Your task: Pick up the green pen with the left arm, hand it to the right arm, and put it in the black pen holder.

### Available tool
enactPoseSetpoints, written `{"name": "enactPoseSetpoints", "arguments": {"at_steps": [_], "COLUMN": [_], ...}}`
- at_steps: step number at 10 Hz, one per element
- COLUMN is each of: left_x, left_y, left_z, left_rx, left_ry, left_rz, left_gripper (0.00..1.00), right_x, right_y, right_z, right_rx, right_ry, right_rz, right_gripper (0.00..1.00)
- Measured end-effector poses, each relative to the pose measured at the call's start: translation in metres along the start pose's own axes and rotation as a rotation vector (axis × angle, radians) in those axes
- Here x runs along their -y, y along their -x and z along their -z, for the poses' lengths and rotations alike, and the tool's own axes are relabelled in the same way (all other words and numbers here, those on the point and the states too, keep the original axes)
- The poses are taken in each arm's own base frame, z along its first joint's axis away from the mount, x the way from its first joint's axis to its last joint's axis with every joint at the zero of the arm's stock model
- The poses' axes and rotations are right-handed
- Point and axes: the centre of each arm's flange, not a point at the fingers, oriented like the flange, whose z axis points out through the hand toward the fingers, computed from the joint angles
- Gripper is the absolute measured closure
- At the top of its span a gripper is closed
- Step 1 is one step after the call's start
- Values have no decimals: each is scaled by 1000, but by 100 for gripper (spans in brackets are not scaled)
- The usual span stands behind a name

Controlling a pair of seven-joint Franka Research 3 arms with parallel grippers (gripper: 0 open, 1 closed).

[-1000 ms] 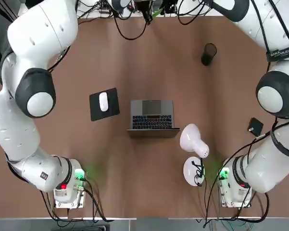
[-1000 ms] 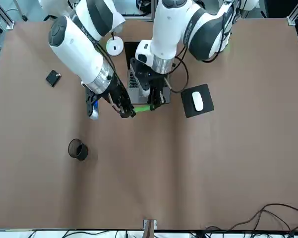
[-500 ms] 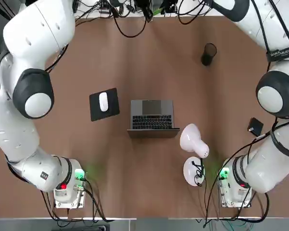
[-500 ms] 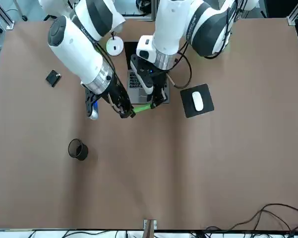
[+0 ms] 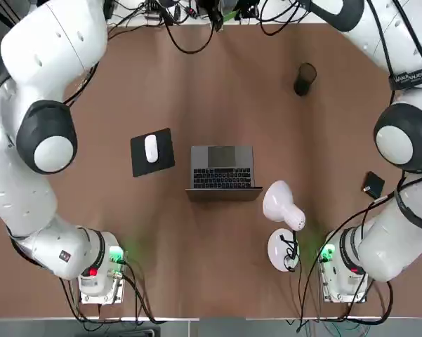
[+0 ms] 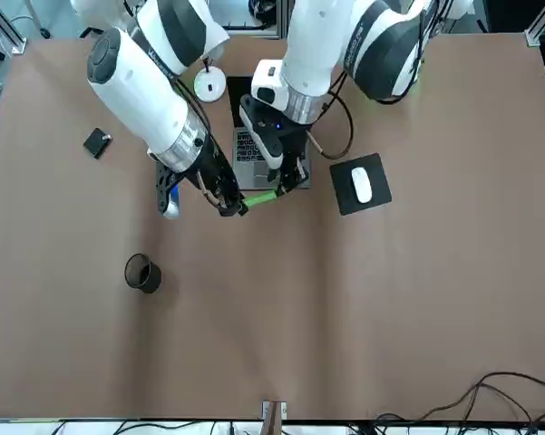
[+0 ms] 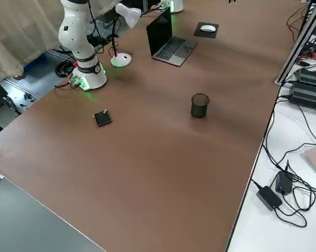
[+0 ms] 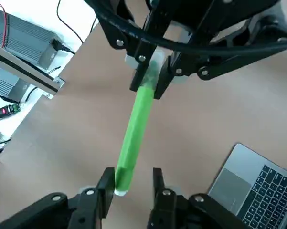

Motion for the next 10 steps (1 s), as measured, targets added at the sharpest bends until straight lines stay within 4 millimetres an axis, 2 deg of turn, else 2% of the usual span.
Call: {"name": "enactPoseSetpoints", "arguments": {"at_steps": [3,5,6,7,9,10], "left_x": [2,14,28,46,84,101], "left_y": [10,17,24,34,58,72], "left_z": [10,18,22,27,50,61], "left_rx": [64,84,105,135,186,214], "left_ry": [6,-4,-17,-30,-61,-76], "left_rz": [8,22,22,16,49,82], "left_gripper": [58,56,54,54,44,41], "right_x": [1,3,5,7,10,10], "right_y": [-2,-10,-22,-43,-86,-101], "right_z": [1,4,7,12,24,28], "right_rx": [-2,-8,-16,-27,-44,-46], "right_ry": [-4,-8,-8,5,24,39], "right_rz": [-3,28,89,178,363,457], "right_gripper": [81,81,81,81,81,81]}}
